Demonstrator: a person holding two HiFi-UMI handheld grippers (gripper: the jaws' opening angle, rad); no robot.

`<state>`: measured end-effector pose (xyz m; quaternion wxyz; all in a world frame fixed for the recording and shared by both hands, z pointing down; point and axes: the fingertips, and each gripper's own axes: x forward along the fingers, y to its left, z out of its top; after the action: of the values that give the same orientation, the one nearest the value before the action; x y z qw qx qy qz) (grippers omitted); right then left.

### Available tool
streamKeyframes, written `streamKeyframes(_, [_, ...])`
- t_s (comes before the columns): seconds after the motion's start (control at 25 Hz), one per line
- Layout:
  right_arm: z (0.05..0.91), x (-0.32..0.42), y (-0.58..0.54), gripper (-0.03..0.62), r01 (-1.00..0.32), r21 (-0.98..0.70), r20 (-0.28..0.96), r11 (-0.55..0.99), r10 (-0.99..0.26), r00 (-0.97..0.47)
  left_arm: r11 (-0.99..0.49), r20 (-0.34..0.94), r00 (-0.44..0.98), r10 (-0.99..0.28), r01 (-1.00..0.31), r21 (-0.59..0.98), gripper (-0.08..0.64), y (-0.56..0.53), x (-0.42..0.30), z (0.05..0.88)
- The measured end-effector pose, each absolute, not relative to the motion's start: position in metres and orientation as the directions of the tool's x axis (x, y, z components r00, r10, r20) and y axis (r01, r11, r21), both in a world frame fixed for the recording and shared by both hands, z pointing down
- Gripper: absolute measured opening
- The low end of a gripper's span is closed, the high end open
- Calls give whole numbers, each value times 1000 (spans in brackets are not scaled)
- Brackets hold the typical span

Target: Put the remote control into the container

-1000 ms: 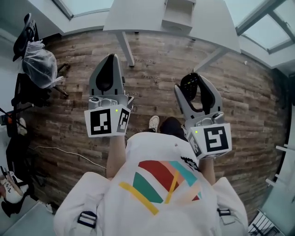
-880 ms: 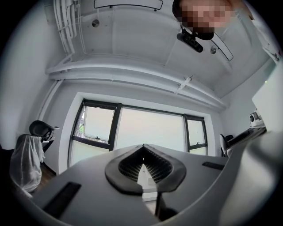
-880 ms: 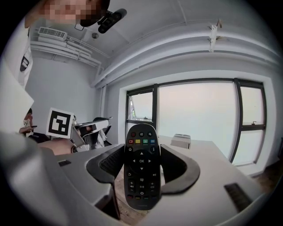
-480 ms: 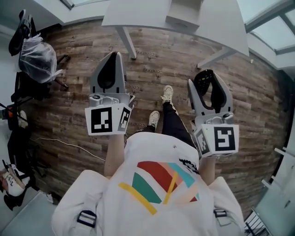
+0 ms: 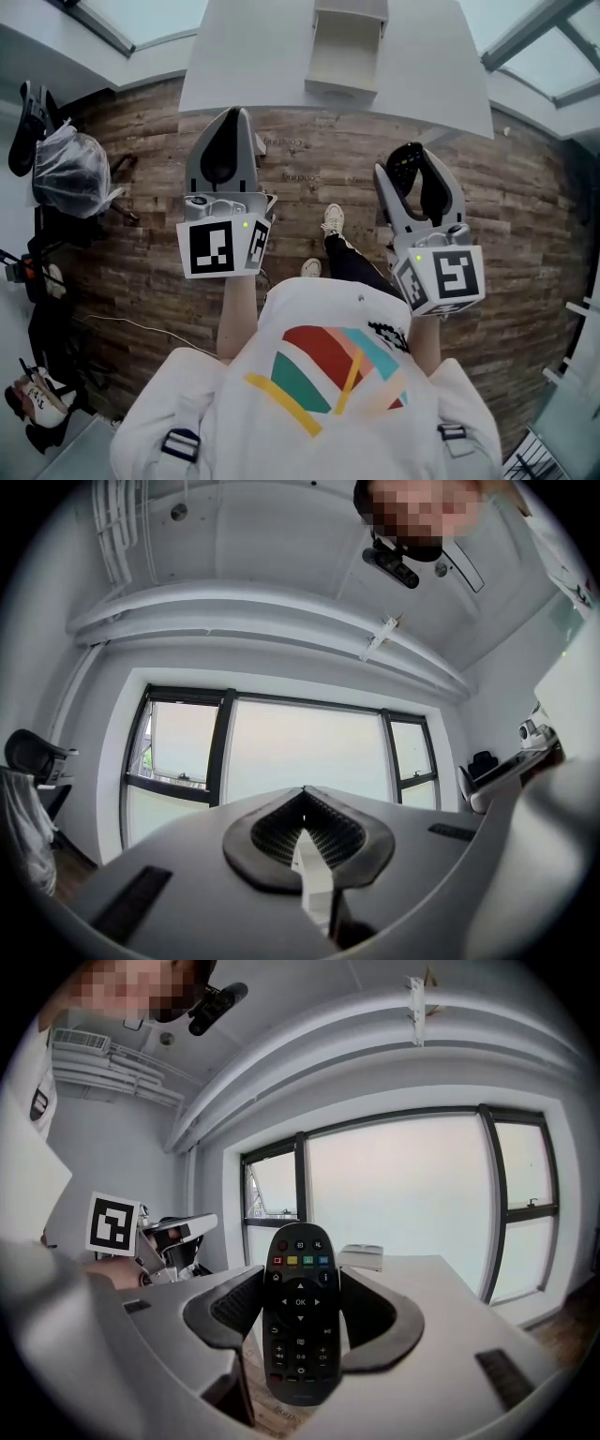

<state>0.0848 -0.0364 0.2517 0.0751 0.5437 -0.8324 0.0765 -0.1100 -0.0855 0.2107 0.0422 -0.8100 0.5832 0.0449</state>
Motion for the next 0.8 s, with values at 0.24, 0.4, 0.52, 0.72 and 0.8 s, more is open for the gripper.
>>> streamKeyframes(0.24, [254, 112, -86, 255, -919, -73, 200, 387, -897, -394, -307, -116, 310, -944, -951, -41, 8, -129, -86, 206])
streamKeyframes(0.4, [252, 115, -109, 255, -907, -97, 185, 409, -888, -421, -302, -103, 308, -946, -951, -69, 8, -147, -76, 201])
streamKeyframes(0.52, [250, 120, -126, 255, -902, -109, 173, 419, -885, -432, -295, -105, 303, -947, -951, -89, 8, -161, -68, 195])
streamKeyframes(0.72, [248, 131, -152, 255, -893, -127, 154, 431, -881, -447, -287, -108, 298, -949, -952, -108, 8, -185, -58, 190])
streamKeyframes(0.8, [249, 135, -159, 255, -890, -139, 151, 433, -879, -452, -287, -115, 298, -948, -953, -99, 8, -191, -54, 188])
